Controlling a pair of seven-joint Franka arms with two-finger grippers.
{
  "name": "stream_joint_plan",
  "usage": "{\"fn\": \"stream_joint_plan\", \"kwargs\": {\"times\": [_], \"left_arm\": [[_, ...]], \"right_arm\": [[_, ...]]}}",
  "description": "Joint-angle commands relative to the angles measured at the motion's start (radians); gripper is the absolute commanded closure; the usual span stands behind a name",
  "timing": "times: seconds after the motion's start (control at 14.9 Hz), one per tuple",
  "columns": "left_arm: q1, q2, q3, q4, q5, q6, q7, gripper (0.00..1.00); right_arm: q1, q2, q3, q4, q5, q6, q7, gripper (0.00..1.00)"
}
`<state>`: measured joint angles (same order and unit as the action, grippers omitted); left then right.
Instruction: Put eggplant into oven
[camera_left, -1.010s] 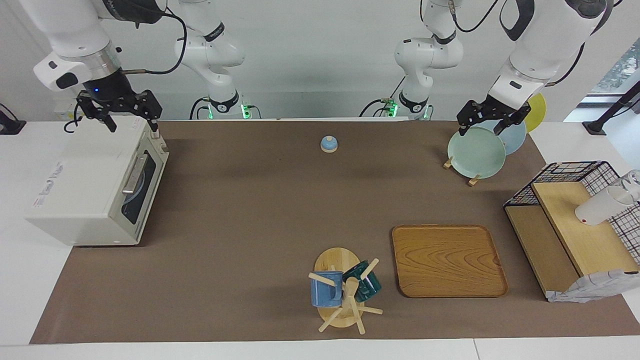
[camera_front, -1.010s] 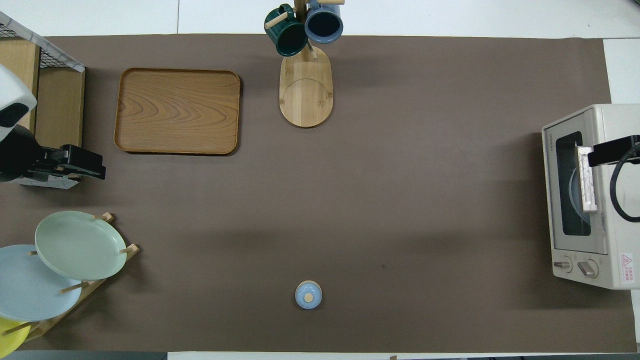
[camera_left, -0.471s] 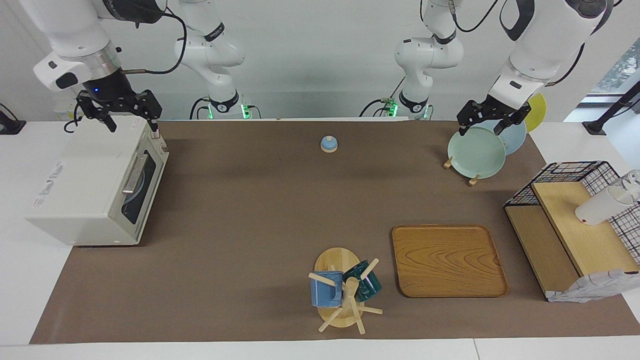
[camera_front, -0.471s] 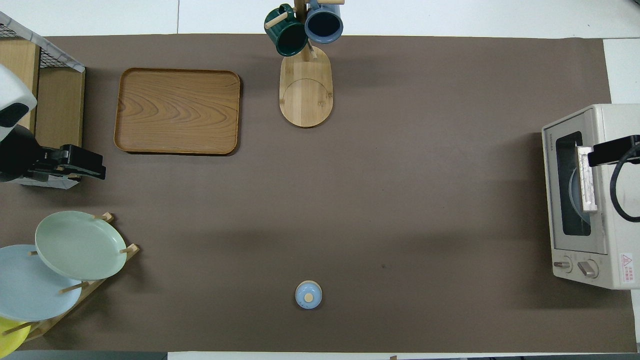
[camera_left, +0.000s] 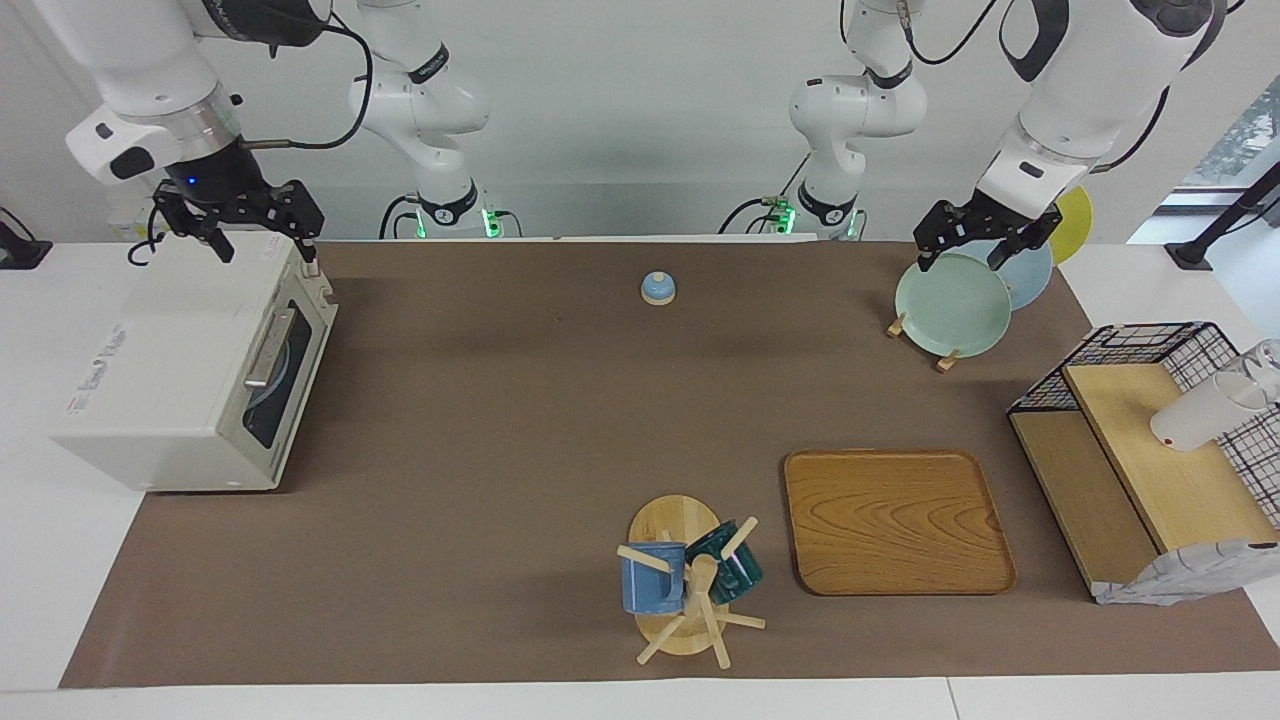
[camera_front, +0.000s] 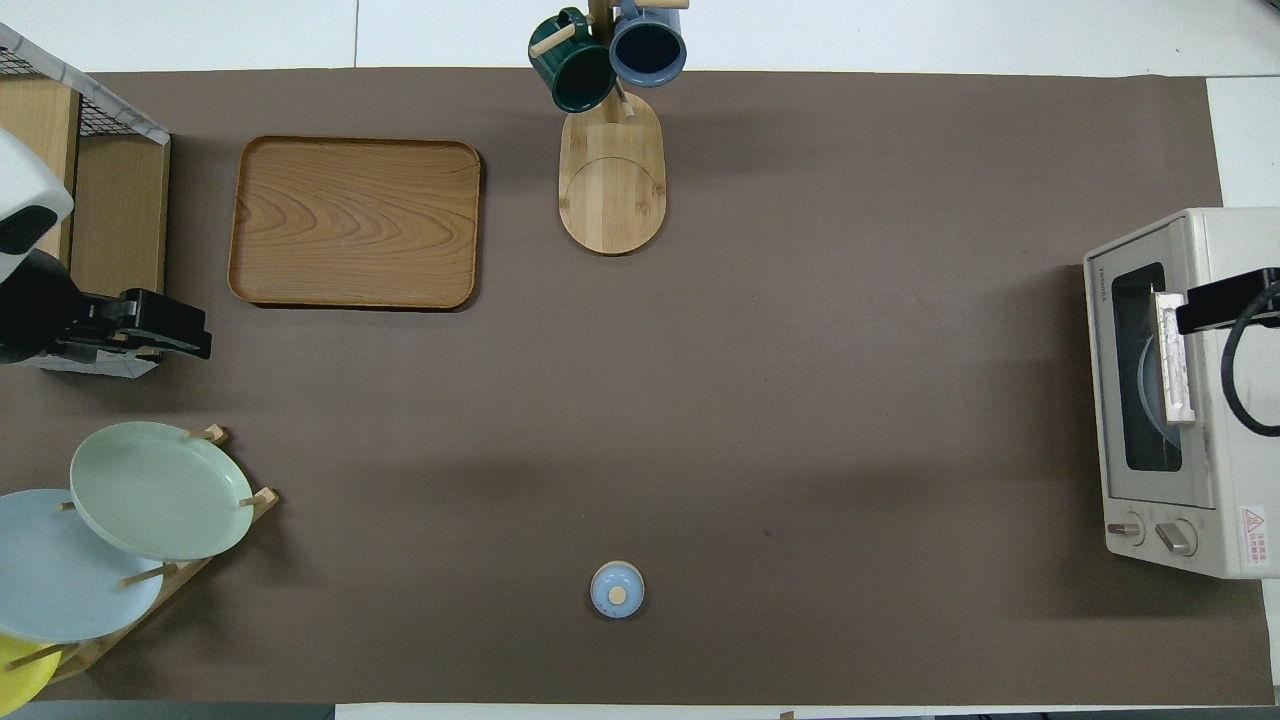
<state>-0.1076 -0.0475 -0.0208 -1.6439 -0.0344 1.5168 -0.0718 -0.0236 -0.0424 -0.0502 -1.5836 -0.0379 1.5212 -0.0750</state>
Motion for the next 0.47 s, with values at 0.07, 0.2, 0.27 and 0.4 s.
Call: {"fn": "stream_joint_plan", "kwargs": {"times": [0.07,0.2,0.27,0.4], "left_arm": [[0.009,-0.017,-0.005,-0.01,0.019,-0.01,0.001,0.0],[0.009,-0.017,-0.005,-0.01,0.019,-0.01,0.001,0.0],[0.009,-0.017,-0.005,-0.01,0.019,-0.01,0.001,0.0],[0.009,-0.017,-0.005,-0.01,0.019,-0.01,0.001,0.0]], "right_arm": [[-0.002,0.048,-0.008,0.069,0.033,-0.068,0.018,0.0],[-0.002,0.044,-0.011,0.068,0.026,-0.069,0.018,0.0],[-0.002,0.044,-0.016,0.068,0.026,-0.064,0.018,0.0],[-0.001,0.042,-0.017,0.041,0.018,-0.021,0.02,0.0]]}}
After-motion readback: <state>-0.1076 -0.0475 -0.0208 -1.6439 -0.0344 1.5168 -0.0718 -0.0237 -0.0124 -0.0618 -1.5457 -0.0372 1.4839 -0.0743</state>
